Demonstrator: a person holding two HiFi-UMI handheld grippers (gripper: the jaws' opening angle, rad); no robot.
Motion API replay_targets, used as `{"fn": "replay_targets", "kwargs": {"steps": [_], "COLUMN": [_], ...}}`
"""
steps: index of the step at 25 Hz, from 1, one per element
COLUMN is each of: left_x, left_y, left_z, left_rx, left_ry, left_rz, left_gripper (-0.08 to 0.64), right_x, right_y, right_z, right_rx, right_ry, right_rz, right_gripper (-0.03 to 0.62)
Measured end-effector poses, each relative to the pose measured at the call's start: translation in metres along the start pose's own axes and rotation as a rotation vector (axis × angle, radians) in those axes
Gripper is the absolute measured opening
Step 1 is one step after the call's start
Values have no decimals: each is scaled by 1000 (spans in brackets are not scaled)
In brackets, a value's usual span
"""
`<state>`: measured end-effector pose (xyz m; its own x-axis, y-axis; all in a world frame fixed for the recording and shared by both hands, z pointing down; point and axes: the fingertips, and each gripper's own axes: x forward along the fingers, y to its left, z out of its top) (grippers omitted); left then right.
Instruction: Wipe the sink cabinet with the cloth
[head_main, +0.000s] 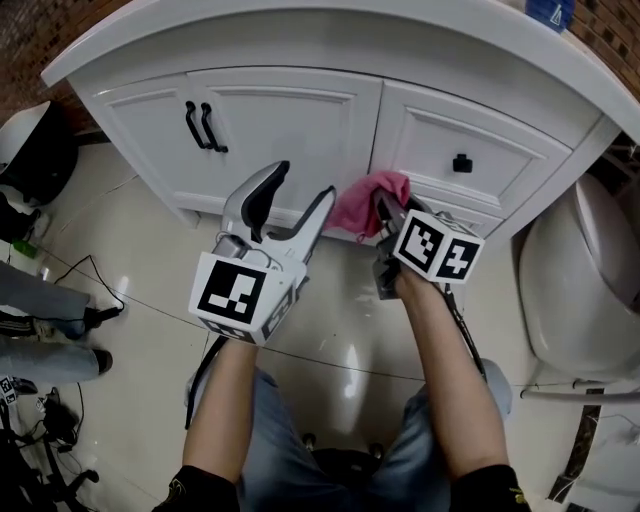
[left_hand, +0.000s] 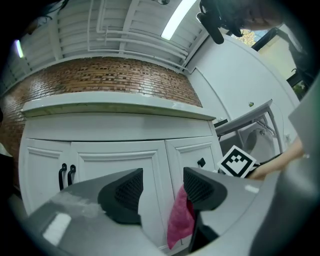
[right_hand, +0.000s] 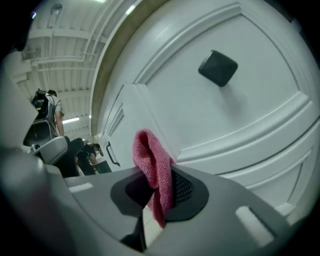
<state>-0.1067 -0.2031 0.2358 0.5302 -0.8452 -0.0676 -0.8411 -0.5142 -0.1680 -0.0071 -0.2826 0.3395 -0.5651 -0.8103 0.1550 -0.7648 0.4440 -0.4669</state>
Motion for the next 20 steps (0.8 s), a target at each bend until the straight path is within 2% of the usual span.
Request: {"fn": "replay_targets", "kwargs": {"steps": [2,4,6,10,14,20], "left_x": [-3,-4,-4,4,20,41], "left_y": [2,5,7,3,-19,-54], "left_z": [-1,0,-3,-8,-12,-25], "left_rx": [15,10,15,10,4,2], "left_ry": [5,-2,5,15,20,36], "left_rz": [3,9,7,-9,-56,-127], "left_gripper": [252,252,252,252,252,252], "right_x": [8,9,4,-20,-58,-132], "right_y": [10,7,-8,-39,-77,-150], "right_z": [2,0,0,13,27,55], "right_rx": [-42,-121,-160,-174,-215,-282], "right_ry": [-11,8,28,32,40,32], "right_rz": [35,21,-36,-113,-189,-375], "right_gripper": [35,35,35,35,35,35]}}
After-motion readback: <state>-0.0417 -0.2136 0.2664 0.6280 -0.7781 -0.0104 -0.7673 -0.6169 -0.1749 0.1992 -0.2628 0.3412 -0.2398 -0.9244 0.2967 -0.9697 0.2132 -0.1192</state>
